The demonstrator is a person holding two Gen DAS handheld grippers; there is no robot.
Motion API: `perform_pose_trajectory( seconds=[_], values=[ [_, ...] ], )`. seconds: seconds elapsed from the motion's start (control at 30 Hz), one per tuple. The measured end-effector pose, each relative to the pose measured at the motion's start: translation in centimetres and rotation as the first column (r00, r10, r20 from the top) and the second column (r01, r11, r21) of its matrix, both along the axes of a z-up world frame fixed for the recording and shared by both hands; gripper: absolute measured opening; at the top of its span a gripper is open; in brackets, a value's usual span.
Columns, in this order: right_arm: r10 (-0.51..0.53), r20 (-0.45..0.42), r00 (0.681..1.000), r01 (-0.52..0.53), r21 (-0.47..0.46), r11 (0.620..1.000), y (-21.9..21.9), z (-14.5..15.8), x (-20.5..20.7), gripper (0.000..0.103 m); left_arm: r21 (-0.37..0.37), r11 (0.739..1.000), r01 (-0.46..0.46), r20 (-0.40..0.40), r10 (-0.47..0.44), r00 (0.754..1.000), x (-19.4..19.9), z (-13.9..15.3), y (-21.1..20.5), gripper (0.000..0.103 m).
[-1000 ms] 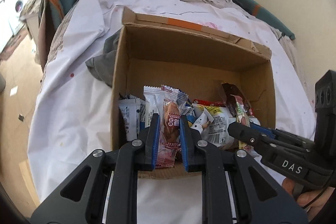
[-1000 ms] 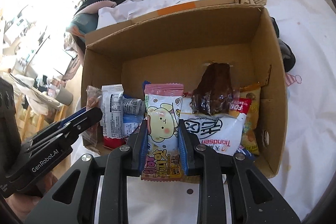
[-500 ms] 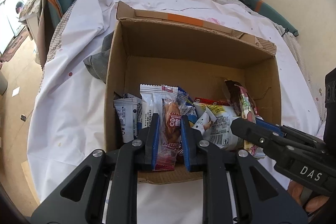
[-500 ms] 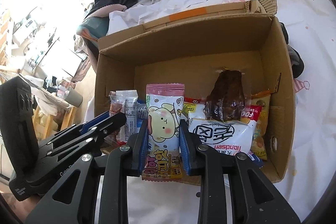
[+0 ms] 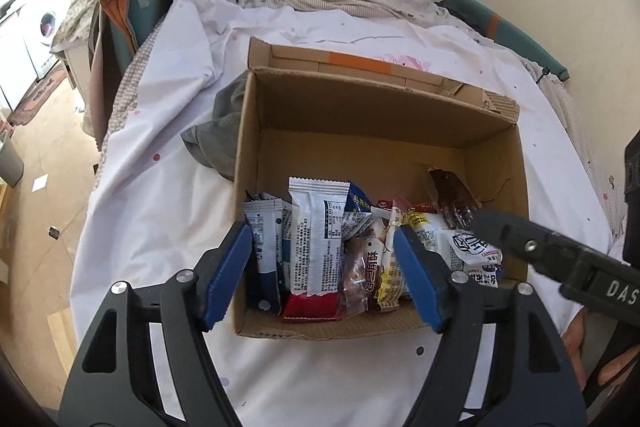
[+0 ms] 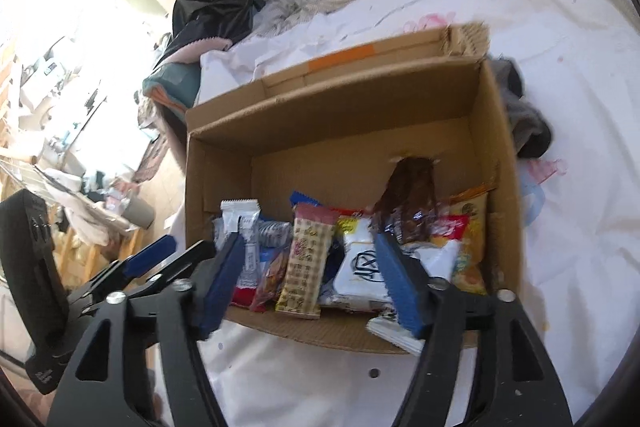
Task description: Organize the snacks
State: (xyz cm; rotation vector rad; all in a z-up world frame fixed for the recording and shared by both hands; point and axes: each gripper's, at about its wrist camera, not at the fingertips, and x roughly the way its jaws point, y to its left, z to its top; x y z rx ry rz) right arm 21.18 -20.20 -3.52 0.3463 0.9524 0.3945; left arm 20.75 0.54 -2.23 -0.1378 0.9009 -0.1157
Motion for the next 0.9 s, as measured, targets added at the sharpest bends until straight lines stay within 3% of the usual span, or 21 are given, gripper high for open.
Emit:
perform_pose_trajectory(
  seconds=[0.17, 0.53, 0.67, 0.9],
  values=[
    [-0.031, 0.103, 0.994, 0.04, -0.083, 0.996, -0.4, 2.4, -2.1, 0.092, 0.056, 0.998, -0.018, 0.056, 0.015, 0.998, -1.7, 1.4, 0.4, 0.071],
    [-0.069, 0.227, 0.972, 0.124, -0.239, 0.963, -0.9, 4.4, -7.4, 0.1, 0.09, 0.994, -0.058, 0.119, 0.047, 0.992, -6.7, 3.2, 1.9, 0.071],
    [-0.081, 0.262, 0.962, 0.155, -0.275, 0.949, -0.9, 4.5, -9.8, 0.103, 0.081, 0.993, -0.081, 0.14, 0.069, 0.988, -8.7, 3.6, 2.5, 0.092],
    [-0.092, 0.267, 0.959, 0.173, -0.296, 0.939, -0.6, 3.9, -12.8, 0.103, 0.06, 0.996, -0.07, 0.157, 0.06, 0.986, -11.6, 3.8, 3.2, 0.103]
  ],
)
